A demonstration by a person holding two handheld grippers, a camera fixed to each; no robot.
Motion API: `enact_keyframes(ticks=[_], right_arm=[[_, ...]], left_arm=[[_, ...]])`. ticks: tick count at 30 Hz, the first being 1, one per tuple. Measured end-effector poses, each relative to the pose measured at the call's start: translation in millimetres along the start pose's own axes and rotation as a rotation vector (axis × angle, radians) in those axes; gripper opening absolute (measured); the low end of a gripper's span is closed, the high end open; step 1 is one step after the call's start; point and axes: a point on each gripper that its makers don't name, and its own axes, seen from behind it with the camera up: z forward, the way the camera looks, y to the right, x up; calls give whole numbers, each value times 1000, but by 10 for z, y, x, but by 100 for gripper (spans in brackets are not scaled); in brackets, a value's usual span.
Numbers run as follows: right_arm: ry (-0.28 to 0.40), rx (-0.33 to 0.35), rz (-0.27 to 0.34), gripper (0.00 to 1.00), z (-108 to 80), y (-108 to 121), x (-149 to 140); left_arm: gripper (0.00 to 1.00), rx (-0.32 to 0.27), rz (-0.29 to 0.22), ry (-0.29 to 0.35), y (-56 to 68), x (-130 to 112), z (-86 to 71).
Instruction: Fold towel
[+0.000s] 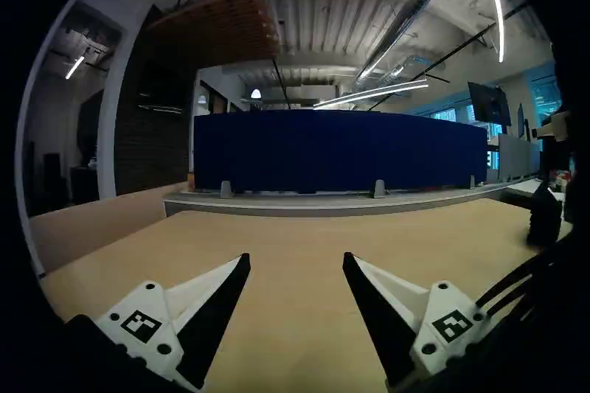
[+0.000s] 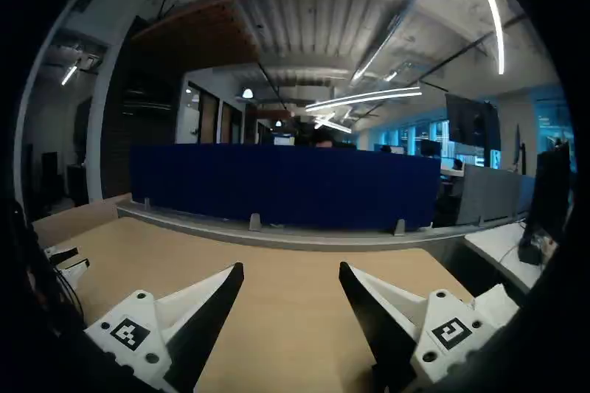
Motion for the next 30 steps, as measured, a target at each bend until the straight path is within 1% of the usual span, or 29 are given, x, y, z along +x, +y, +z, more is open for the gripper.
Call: enact_keyframes(ticks=[3,9,18,30], right_arm=[[-2,1,-1,100,24,-1,6],[-1,11,3,100,64,-63,6],[5,10,4,100,70,-51,82],[43,-21,11,100,39,159,205]], left_arm=[[93,-3,8,11,7,0,-7],[93,0,3,22,-7,37,-14],[93,2,5,37,11,76,-48],[93,0,6,39,25,78,-56]])
